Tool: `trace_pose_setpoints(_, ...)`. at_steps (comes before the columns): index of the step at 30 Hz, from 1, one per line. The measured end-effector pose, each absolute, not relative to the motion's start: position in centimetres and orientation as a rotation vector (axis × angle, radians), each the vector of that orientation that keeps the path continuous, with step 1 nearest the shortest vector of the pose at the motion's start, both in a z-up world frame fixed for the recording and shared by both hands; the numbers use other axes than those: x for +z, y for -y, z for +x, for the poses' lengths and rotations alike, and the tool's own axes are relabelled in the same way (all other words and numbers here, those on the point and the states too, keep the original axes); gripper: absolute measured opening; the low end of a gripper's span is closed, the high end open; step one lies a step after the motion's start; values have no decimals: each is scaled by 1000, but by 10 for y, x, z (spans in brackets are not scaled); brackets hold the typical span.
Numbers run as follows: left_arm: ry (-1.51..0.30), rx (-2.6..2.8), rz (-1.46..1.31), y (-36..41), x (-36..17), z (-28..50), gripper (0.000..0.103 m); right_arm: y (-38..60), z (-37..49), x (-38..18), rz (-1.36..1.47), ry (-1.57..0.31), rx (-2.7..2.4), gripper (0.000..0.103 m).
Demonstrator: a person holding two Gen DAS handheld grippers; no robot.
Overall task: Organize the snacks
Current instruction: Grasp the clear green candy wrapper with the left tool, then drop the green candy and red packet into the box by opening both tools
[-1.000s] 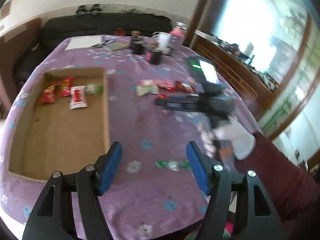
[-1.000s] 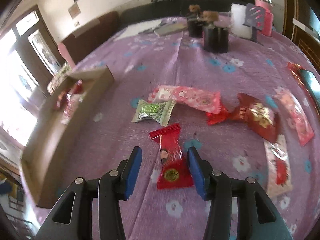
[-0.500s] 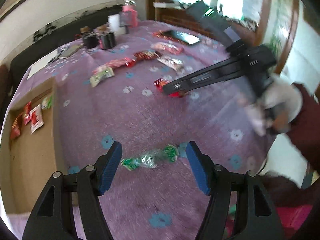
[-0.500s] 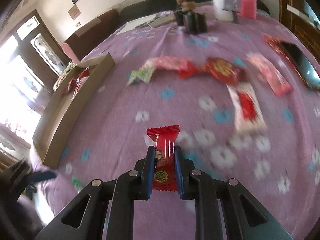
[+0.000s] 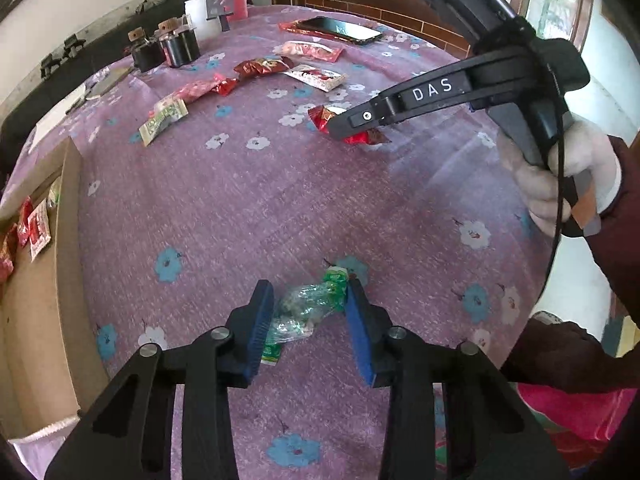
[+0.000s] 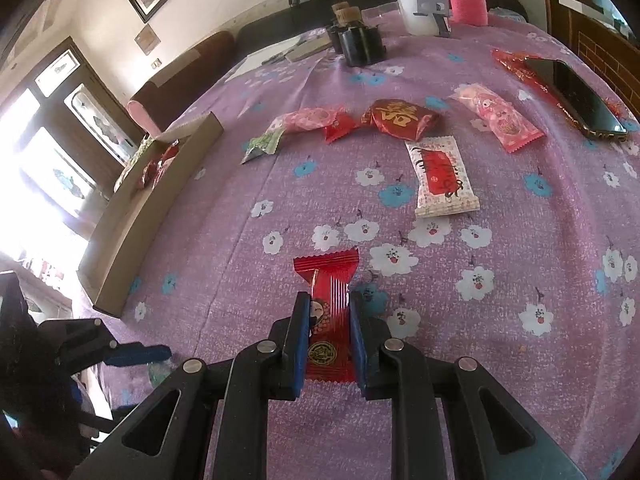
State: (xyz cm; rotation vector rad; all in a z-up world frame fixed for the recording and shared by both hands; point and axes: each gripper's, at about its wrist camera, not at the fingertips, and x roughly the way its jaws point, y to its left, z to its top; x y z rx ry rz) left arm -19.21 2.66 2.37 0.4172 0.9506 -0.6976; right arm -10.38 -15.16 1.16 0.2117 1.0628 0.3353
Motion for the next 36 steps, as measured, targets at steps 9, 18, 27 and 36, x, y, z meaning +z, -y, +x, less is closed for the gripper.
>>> trace_pose_setpoints(9, -937, -687, 378, -26, 24, -193, 19, 148, -105, 12, 232, -1051, 323, 31)
trace_pose_setpoints(18, -900, -658, 164, -73, 59, -190, 18, 130, -104, 13, 130, -1033, 252, 19)
trace_pose_setpoints(27, -838, -537, -73, -167, 111, -159, 19, 112, -113, 51, 141, -963, 332, 18)
trace_pose_setpoints(36, -855, -266, -142, -254, 117, -88, 19, 34, -83, 108, 164, -896, 522, 18)
